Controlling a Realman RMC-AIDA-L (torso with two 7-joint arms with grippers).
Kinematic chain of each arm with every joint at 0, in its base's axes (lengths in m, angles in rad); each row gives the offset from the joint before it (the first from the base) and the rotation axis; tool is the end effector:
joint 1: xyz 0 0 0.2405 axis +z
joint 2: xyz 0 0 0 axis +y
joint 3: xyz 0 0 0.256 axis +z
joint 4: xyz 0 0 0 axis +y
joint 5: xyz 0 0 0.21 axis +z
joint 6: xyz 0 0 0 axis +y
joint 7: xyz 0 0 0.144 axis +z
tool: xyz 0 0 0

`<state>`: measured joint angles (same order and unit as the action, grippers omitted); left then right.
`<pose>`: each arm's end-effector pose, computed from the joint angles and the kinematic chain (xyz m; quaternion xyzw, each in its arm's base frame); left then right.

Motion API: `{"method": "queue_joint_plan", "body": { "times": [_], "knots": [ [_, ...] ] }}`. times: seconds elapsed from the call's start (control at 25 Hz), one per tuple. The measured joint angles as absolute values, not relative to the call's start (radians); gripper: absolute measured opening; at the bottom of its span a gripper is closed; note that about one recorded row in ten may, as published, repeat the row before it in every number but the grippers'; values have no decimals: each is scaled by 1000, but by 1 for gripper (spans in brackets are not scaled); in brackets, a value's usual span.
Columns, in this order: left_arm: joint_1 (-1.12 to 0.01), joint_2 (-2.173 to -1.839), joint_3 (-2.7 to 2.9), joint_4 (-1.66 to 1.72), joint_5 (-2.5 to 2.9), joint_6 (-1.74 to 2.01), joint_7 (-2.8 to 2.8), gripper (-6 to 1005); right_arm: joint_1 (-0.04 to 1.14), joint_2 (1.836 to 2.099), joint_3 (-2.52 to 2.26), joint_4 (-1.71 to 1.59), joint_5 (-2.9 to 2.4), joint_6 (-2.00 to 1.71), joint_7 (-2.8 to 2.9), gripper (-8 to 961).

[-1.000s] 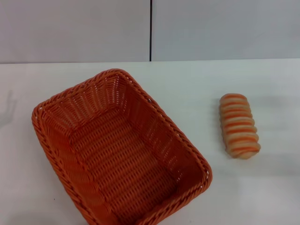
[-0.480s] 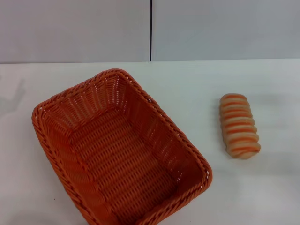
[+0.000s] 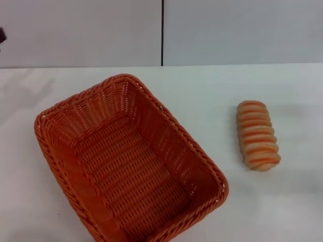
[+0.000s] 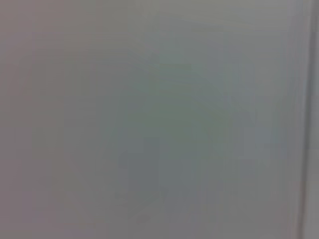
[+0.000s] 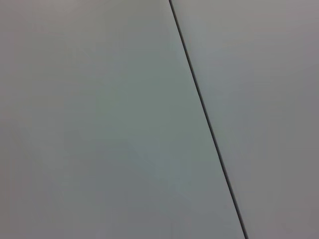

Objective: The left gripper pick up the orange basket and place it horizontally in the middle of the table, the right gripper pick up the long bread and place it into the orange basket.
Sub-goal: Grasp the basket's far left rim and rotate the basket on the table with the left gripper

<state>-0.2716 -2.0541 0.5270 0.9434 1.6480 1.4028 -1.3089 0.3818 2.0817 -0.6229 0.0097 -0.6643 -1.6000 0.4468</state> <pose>-0.3246 0.3130 0.1306 -0.8246 -0.2033 -0.2854 0.4441 0.3412 0.2846 0.0479 -0.5716 0.2142 0.4589 0.6456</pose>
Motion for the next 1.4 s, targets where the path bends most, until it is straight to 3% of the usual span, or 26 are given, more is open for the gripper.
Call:
{"method": "queue_joint_plan", "body": {
  "times": [0.2, 0.44, 0.6, 1.0, 1.4],
  "knots": [
    [-349, -2047, 608, 1320, 1986, 1452, -1674, 702, 370, 2082, -623, 15, -664, -1614, 447, 642],
    [-457, -2046, 705, 1484, 2265, 1572, -1873, 705, 355, 2082, -623, 18, -664, -1628, 447, 640],
    [-551, -2065, 834, 1539, 2475, 1687, -1995, 723, 353, 2082, -626, 20, -667, -1625, 447, 640],
    [-604, -2070, 1059, 1546, 2606, 1731, -2158, 734, 352, 2082, -633, 19, -671, -1630, 447, 638],
    [-549, -2072, 1242, 1522, 2639, 1564, -2222, 731, 345, 2079, -633, 20, -672, -1629, 450, 636]
  ]
}}
